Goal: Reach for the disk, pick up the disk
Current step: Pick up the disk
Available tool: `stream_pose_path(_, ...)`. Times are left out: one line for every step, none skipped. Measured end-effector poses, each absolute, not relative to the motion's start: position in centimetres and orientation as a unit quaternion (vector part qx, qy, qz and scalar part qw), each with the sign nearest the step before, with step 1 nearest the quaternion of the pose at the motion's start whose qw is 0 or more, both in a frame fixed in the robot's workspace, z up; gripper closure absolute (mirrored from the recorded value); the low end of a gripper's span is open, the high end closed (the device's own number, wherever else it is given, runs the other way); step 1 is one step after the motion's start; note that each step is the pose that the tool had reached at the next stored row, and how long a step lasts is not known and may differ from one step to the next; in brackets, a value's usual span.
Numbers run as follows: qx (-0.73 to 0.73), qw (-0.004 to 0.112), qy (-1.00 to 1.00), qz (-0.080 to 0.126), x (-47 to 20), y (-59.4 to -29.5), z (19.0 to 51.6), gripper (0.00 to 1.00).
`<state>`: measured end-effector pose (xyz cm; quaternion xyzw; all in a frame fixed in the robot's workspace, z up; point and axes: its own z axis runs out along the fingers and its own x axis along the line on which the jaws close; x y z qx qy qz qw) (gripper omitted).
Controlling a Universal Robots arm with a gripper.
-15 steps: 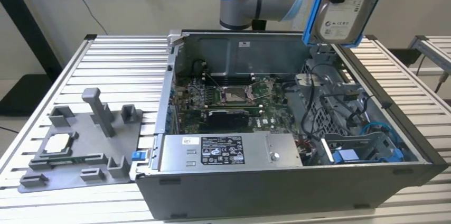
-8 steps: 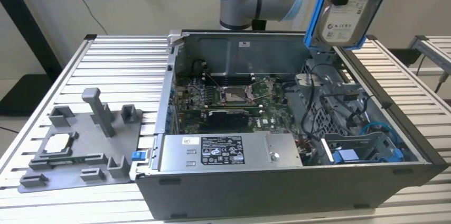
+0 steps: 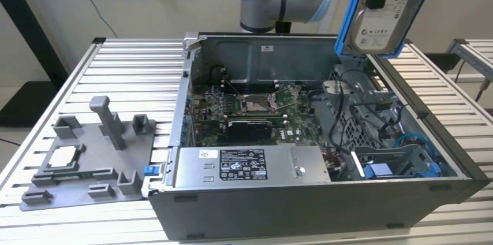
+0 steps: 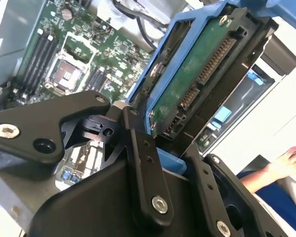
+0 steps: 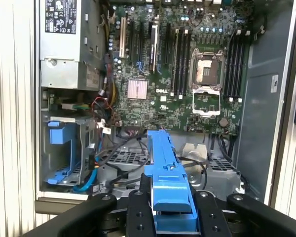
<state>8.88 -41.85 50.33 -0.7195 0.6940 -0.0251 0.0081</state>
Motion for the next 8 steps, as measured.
stream_pose_path(-0.719, 0.008, 0.694, -0.025, 8.9, -42.3, 50.3, 1.00)
stream_pose_path(-0.719, 0.008, 0.694, -0.025, 8.9, -42.7, 50.3, 1.00)
stream_pose_path(-0.719, 0.008, 0.694, -0.025, 8.9, -43.1, 50.3, 1.00)
stream_pose_path(-0.719, 0.008, 0.694, -0.025, 8.9, -43.6, 50.3, 1.00)
stream_pose_path(-0.720, 0.008, 0.694, -0.025, 8.9, -44.0, 50.3, 1.00)
stream_pose_path(-0.719, 0.008, 0.694, -0.025, 8.9, -44.5, 50.3, 1.00)
stream_pose_path(-0.719, 0.008, 0.694, -0.024, 8.9, -44.9, 50.3, 1.00)
stream_pose_path(-0.719, 0.008, 0.694, -0.024, 8.9, -45.4, 50.3, 1.00)
